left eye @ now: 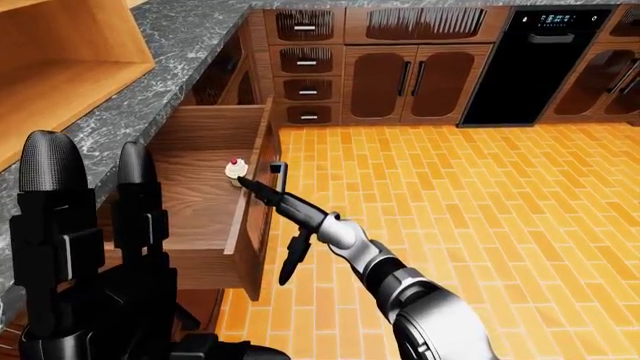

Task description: Close the right drawer.

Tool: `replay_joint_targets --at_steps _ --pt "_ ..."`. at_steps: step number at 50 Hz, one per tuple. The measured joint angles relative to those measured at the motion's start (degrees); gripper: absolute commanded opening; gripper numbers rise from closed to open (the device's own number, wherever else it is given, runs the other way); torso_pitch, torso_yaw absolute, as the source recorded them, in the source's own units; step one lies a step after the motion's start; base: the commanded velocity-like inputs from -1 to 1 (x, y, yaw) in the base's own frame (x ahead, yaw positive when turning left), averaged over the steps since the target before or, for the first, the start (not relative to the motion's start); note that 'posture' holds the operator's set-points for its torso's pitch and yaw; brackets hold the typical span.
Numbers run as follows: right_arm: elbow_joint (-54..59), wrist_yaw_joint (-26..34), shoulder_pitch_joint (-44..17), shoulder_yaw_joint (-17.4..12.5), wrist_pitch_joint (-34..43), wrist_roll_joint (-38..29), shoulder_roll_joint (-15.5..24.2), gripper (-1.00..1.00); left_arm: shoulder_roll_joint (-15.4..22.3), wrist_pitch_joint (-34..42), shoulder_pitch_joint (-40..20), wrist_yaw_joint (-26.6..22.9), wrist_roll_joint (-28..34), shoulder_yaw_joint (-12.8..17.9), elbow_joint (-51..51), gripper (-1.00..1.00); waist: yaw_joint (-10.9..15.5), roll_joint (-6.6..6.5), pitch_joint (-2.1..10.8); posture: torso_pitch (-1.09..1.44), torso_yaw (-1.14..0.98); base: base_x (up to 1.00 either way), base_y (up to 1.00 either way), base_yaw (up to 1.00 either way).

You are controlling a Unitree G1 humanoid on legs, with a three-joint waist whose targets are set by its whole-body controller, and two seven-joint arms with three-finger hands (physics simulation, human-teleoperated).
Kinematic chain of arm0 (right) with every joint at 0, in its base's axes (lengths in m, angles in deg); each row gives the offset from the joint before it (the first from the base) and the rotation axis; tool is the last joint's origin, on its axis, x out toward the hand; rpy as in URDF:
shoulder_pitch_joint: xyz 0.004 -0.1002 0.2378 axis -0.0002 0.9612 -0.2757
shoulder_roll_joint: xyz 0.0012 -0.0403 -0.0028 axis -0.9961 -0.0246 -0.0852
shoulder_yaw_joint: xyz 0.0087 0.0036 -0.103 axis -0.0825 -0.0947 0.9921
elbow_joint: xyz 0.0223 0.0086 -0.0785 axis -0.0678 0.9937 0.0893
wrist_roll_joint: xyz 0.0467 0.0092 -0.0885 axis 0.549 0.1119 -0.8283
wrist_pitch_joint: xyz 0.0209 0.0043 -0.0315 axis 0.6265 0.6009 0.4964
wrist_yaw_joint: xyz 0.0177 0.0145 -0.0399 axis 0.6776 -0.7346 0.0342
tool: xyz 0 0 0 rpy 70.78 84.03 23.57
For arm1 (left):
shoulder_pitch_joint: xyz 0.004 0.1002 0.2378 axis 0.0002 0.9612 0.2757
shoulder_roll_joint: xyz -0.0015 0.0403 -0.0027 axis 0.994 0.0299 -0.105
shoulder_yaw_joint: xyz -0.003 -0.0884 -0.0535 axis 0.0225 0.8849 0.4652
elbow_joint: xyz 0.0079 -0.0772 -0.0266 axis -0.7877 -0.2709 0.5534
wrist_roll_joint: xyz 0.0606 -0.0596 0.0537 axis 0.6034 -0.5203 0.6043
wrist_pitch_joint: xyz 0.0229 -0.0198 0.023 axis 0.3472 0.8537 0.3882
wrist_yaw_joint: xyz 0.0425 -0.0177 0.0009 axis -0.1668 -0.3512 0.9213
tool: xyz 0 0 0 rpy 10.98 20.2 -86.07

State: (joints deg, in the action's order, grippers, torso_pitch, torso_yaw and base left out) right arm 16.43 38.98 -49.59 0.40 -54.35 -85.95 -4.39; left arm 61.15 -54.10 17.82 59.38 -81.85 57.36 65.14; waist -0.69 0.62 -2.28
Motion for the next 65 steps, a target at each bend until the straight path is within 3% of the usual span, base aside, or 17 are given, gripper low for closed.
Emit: replay_joint_targets --at_steps 20,29,37,40,44,46,49,52,58,65 --pt "0.6 3.0 -1.4 0.1 -0.6 0.2 0.5 1.0 0.1 0.5 -0.2 0.2 0.0 0.0 0.4 1.0 0.5 0.01 -0.47 0.0 0.0 0.0 0.0 0.0" --pt "-5.9 1.1 -6.5 -2.8 -0.8 5.7 8.8 1.0 0.1 0.3 -0.2 0.2 0.3 -0.2 0.0 1.0 1.8 0.43 -0.14 0.0 0.0 0.0 0.0 0.0" --pt "-15.6 -1.6 -4.8 -4.4 3.9 11.2 16.7 1.0 0.2 0.0 -0.2 0.3 0.4 -0.3 -0.2 1.0 1.9 0.83 -0.16 0.0 0.0 0.0 0.0 0.0" --pt "-28.0 -1.8 -0.8 -5.7 9.4 13.4 20.0 1.0 0.3 0.1 -0.2 0.3 0.5 -0.5 -0.2 1.0 2.3 1.02 -0.35 0.0 0.0 0.0 0.0 0.0" --pt "-57.7 -1.9 9.2 -8.9 22.3 17.0 23.5 1.0 0.3 -0.2 0.0 0.4 0.6 -0.6 -0.3 1.0 2.6 1.38 -0.43 0.0 0.0 0.0 0.0 0.0" --pt "-71.4 -2.7 15.1 -10.7 27.7 18.8 24.1 1.0 0.4 -0.3 0.1 0.4 0.7 -0.8 -0.7 1.0 2.7 1.54 -0.08 0.0 0.0 0.0 0.0 0.0" --pt "-83.6 -4.1 22.7 -11.7 31.9 20.3 23.7 1.0 0.5 -0.5 0.2 0.5 1.0 -1.2 -0.9 1.0 2.3 1.59 0.33 0.0 0.0 0.0 0.0 0.0" --pt "-90.1 -5.1 29.4 -12.0 34.5 21.2 22.7 1.0 0.7 -0.7 0.2 0.6 1.2 -1.4 -0.9 1.0 2.1 1.41 0.33 0.0 0.0 0.0 0.0 0.0" --pt "-96.8 -7.8 36.9 -14.9 37.8 23.5 22.0 1.0 0.9 -1.1 0.5 0.7 1.5 -1.6 -1.4 1.0 2.0 0.91 0.13 0.0 0.0 0.0 0.0 0.0" --pt "-98.0 -9.8 41.7 -15.6 35.0 25.2 20.6 1.0 1.1 -1.6 0.4 0.9 2.2 -2.2 -2.3 1.0 1.6 0.85 0.55 0.0 0.0 0.0 0.0 0.0"
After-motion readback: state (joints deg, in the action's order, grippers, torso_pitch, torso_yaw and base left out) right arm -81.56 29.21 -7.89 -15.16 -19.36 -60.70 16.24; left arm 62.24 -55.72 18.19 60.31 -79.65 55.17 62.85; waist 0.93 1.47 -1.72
